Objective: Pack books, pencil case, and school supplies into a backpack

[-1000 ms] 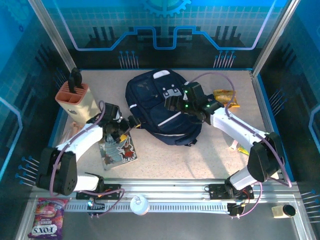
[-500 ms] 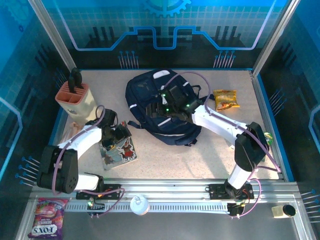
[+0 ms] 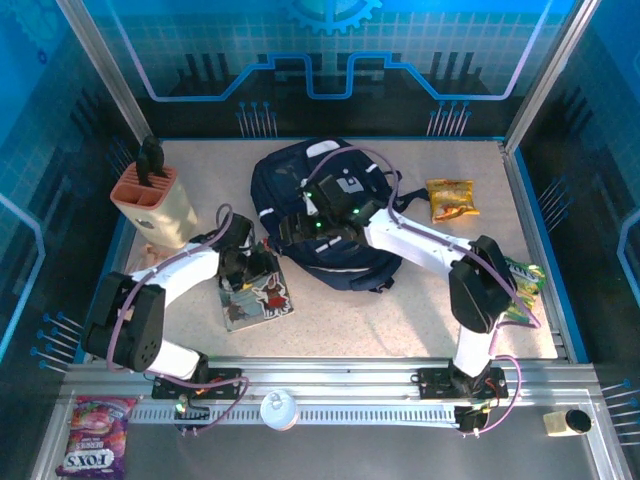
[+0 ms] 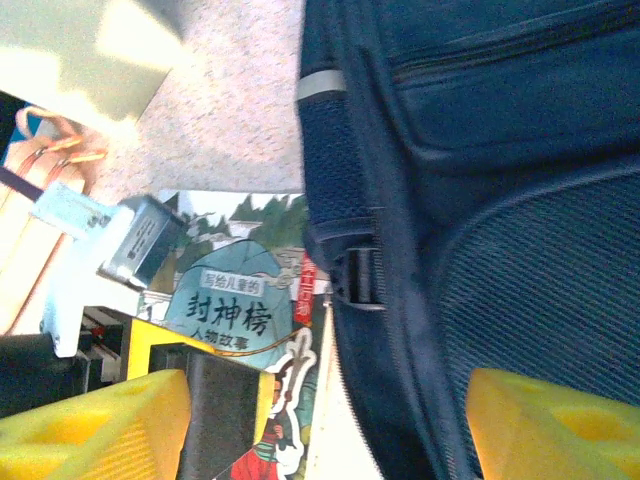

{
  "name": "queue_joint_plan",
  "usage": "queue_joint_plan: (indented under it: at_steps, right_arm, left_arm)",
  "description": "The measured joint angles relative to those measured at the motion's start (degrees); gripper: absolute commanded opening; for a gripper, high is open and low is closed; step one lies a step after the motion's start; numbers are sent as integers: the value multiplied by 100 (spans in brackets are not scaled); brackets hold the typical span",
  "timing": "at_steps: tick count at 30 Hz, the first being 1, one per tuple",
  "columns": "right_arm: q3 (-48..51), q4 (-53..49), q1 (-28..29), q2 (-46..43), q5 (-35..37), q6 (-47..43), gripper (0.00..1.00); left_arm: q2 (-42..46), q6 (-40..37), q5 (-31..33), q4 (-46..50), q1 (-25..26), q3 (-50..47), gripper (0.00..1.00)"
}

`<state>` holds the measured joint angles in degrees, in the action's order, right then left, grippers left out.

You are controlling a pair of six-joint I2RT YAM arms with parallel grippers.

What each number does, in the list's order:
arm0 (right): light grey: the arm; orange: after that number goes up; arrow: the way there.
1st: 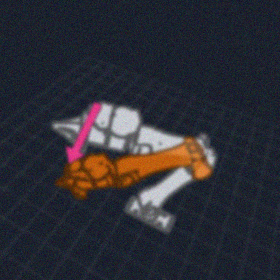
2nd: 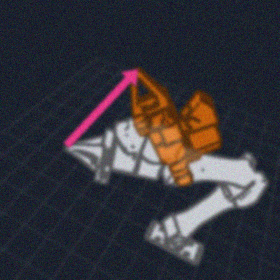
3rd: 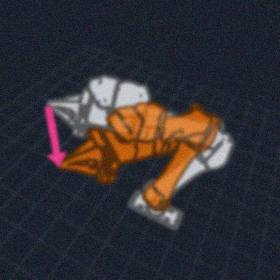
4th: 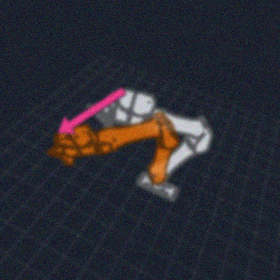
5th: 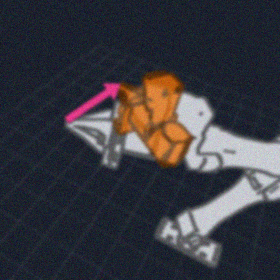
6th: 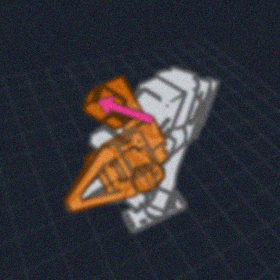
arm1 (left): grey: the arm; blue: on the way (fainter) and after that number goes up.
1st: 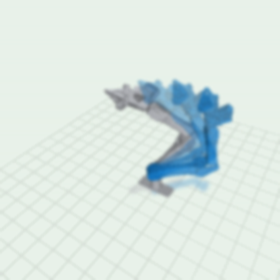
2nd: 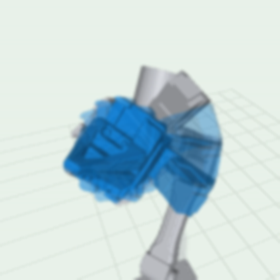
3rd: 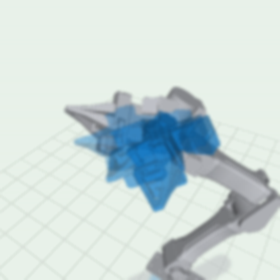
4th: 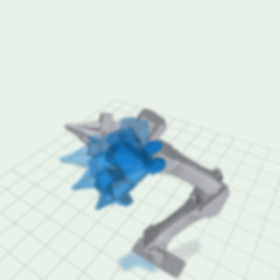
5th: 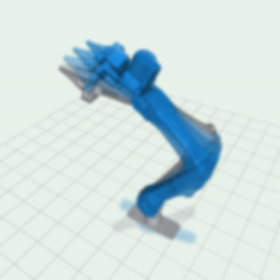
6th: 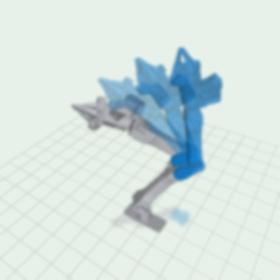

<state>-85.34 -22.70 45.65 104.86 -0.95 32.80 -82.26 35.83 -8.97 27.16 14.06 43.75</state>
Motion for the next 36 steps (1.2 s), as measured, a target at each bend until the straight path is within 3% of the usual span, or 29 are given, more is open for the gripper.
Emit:
queue_joint_plan:
  at_steps: [7,12,23,36]
  right_arm:
    - [-678,-225,501,748,-107,-168,56]
    - [-1327,-616,850,1539,-42,-439,51]
    - [-2404,-1530,1082,2955,308,-879,55]
    - [-2487,-1576,1016,3014,195,-883,57]
  left_arm:
    - [911,-20,107,310,-1268,-166,62]
    - [1069,-17,101,437,-1976,-695,61]
    - [975,20,-295,273,-2146,-1058,66]
    - [728,2,-737,70,-2153,-1058,71]
